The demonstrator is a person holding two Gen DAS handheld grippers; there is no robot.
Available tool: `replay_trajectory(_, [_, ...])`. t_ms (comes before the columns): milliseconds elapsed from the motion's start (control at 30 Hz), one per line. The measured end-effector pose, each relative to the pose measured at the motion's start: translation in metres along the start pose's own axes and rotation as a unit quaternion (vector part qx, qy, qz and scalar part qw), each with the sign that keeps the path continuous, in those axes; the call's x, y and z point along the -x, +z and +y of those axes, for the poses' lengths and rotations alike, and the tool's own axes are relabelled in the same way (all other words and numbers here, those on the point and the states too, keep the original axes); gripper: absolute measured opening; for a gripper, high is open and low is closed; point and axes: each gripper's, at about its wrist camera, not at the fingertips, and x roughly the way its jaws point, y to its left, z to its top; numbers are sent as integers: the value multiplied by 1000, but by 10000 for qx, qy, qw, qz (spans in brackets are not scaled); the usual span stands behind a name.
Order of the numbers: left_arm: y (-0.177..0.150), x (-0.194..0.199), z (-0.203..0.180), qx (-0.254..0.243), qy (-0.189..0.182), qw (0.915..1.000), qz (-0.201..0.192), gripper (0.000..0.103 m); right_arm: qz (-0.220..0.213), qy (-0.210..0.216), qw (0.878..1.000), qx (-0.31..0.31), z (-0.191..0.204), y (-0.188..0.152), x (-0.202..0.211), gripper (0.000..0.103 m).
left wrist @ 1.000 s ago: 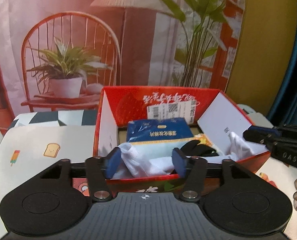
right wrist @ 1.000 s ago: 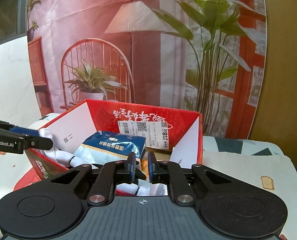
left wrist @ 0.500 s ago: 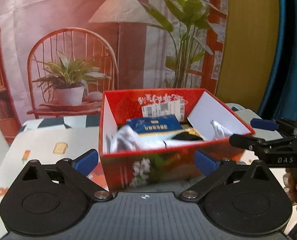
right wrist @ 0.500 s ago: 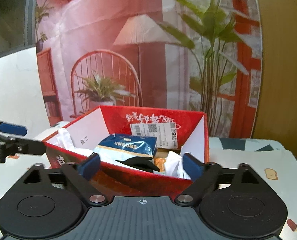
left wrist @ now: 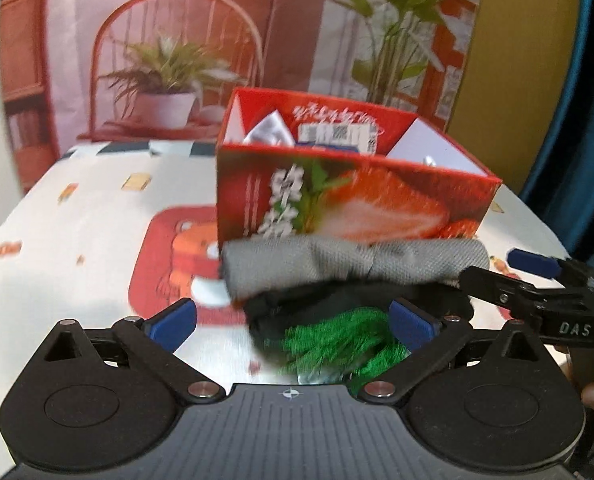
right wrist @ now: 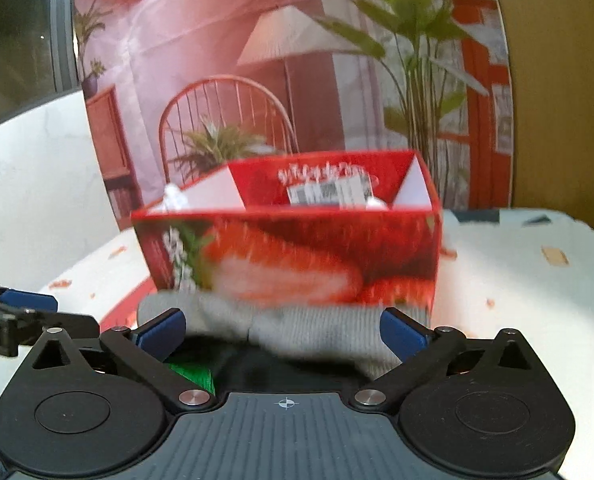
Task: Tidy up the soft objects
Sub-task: 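Move both grippers back down to the green yarn ball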
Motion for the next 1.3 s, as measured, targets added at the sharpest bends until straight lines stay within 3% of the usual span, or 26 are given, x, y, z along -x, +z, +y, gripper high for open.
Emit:
replay_trajectory(200, [-20, 5, 2, 65, 346, 9994, -2, 103, 100, -38, 9999, -118, -2, -20, 8, 103])
replay_trajectory(533, [-35, 3, 2, 158, 225, 9995, 169, 103, 536, 150, 9984, -67, 4, -38, 1, 103])
replay_trajectory(833, [-52, 18, 20, 700, 378, 9968, -125, 103, 686, 74, 9970, -358, -7, -38, -2, 103])
replay_trajectory(1067, [-53, 25, 18, 692, 389, 9963, -326, 103, 714, 103, 9970, -285, -4, -38, 1, 103])
replay_trajectory(1200, [-54, 24, 13, 555, 241, 9977, -320, 99, 653, 230, 9975, -138, 1, -38, 4, 103])
replay_trajectory(1300, [-56, 22, 16, 572, 66, 9980, -252, 88, 656, 288, 9974, -27, 5, -38, 5, 103])
